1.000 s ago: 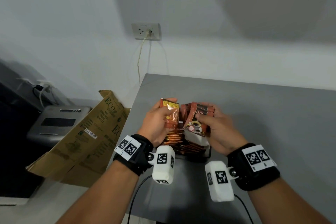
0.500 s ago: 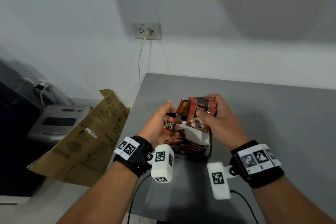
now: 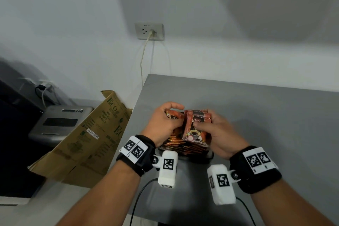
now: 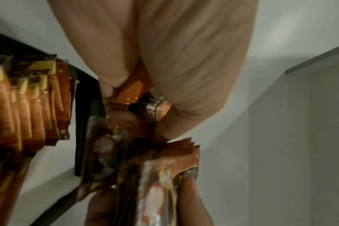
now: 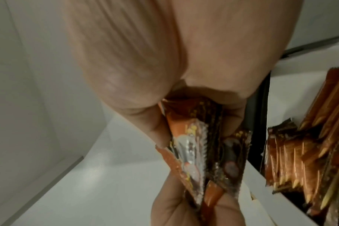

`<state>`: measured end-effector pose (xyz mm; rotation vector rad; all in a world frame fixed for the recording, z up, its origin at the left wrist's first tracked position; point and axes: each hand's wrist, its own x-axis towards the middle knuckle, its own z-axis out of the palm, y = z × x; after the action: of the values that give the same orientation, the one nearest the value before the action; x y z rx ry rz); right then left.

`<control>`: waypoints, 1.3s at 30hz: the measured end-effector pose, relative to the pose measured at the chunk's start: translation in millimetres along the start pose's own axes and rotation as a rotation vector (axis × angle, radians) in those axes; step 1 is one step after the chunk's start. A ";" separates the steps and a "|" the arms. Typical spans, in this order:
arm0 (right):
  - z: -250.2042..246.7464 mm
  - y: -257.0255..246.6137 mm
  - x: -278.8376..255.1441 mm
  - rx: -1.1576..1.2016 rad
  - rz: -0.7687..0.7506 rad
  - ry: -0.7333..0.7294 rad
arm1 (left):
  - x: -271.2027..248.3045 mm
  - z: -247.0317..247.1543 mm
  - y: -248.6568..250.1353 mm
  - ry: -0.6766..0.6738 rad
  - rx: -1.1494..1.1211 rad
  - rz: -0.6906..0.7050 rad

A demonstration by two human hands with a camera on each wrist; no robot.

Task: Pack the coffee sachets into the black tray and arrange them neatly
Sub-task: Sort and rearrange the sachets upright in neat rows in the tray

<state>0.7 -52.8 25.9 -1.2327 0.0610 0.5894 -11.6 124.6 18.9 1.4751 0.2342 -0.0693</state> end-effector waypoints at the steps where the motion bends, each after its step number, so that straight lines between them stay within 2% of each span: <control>1: 1.1 0.8 0.0 0.026 0.003 0.004 | 0.1 2.4 -1.1 0.005 -0.059 -0.022; 5: -4.3 1.0 1.9 0.176 0.022 0.080 | 2.9 0.5 -3.5 0.082 -0.223 -0.125; 10: -13.3 -2.5 -0.6 0.334 0.029 0.073 | 5.8 -7.7 -12.5 0.173 -0.281 -0.097; 13: -9.6 -2.5 -2.0 0.327 0.010 0.052 | 7.3 -5.5 -19.2 0.228 -0.245 -0.069; 17: 1.9 -1.5 -1.2 0.231 -0.086 0.071 | 4.9 8.8 -16.9 0.182 -0.401 -0.154; 19: 5.6 1.5 0.4 0.164 -0.146 0.081 | 0.4 15.2 -9.2 0.078 -0.528 -0.252; 22: 11.0 4.9 0.6 -0.005 -0.195 0.094 | -5.6 18.6 0.6 -0.137 -0.619 -0.332; 24: 13.8 7.3 -0.4 -0.101 -0.203 0.082 | -8.5 20.0 2.5 -0.201 -0.652 -0.317; 26: 15.1 10.5 -1.8 -0.255 -0.230 0.078 | -10.4 20.9 -0.7 -0.225 -0.672 -0.301; 28: 15.0 12.3 -2.6 -0.504 -0.271 0.071 | -10.9 19.6 -4.9 -0.261 -0.667 -0.304; 31: 9.5 5.8 -3.6 -0.824 -0.262 0.028 | -10.4 15.4 -13.1 -0.277 -0.624 -0.331; 35: 11.0 -16.6 -13.9 -1.051 -0.360 -0.081 | -7.4 12.4 -16.4 -0.240 -0.611 -0.338; 39: 19.5 -23.8 -10.3 -1.464 -0.440 -0.209 | -7.5 15.5 -14.2 -0.269 -0.610 -0.323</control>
<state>-2.4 -44.1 57.0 -2.4712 -0.9498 0.3118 -19.8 107.2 7.7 0.7999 0.2446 -0.4182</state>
